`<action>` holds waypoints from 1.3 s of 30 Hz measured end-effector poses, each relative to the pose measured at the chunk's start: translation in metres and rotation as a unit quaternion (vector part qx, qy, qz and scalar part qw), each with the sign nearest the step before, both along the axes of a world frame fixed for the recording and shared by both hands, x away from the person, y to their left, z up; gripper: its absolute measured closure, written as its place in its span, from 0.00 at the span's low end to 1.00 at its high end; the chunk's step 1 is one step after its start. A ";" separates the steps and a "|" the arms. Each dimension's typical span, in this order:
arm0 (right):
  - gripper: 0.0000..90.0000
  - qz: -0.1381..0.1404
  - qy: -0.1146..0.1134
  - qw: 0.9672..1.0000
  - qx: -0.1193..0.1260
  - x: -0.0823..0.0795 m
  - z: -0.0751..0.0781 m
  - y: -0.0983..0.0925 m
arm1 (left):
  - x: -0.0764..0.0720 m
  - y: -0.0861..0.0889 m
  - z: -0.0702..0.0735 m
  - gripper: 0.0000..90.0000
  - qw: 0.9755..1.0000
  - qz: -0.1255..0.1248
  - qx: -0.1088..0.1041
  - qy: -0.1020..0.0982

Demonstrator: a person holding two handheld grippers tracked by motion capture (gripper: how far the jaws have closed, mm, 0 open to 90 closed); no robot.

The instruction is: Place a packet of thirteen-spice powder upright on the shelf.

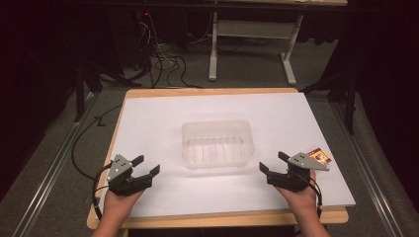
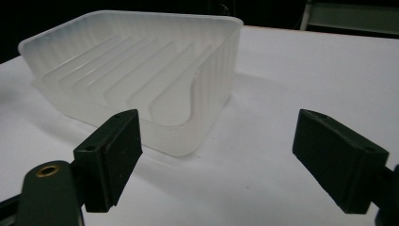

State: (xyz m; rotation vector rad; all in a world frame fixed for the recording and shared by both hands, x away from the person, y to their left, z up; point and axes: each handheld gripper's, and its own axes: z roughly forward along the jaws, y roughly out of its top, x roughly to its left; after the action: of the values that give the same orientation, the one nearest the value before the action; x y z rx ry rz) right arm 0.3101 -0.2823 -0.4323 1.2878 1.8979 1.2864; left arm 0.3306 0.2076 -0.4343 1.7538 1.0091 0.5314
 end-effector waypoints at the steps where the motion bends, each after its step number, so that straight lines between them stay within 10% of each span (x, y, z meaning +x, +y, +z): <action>1: 0.19 -0.002 0.001 1.000 0.004 0.000 0.000 -0.001 | 0.002 0.001 -0.001 0.30 1.000 0.005 -0.002 0.002; 19: 0.39 -0.118 0.029 0.993 -0.010 -0.002 -0.001 -0.075 | 0.007 -0.009 -0.003 0.31 1.000 -0.018 0.018 -0.004; 22: 0.55 -0.164 0.034 0.986 -0.016 -0.004 -0.001 -0.098 | 0.007 -0.011 -0.003 0.31 1.000 -0.023 0.019 -0.004; 28: 1.00 -0.266 0.074 0.961 -0.032 -0.002 -0.007 -0.143 | 0.005 -0.013 -0.003 0.32 0.999 -0.029 0.024 -0.007; 33: 1.00 -0.326 0.128 0.936 -0.037 0.011 -0.025 -0.173 | 0.003 -0.012 -0.003 0.33 0.999 -0.031 0.028 -0.007; 39: 1.00 -0.315 0.163 0.935 -0.030 0.028 -0.038 -0.174 | -0.003 -0.006 -0.002 0.33 0.999 -0.023 0.025 -0.008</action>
State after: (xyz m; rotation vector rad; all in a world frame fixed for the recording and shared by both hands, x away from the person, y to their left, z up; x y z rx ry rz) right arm 0.3380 -0.4562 -0.4702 1.9572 1.4935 0.7065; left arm 0.3275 0.2018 -0.4365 1.8105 0.9495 0.5447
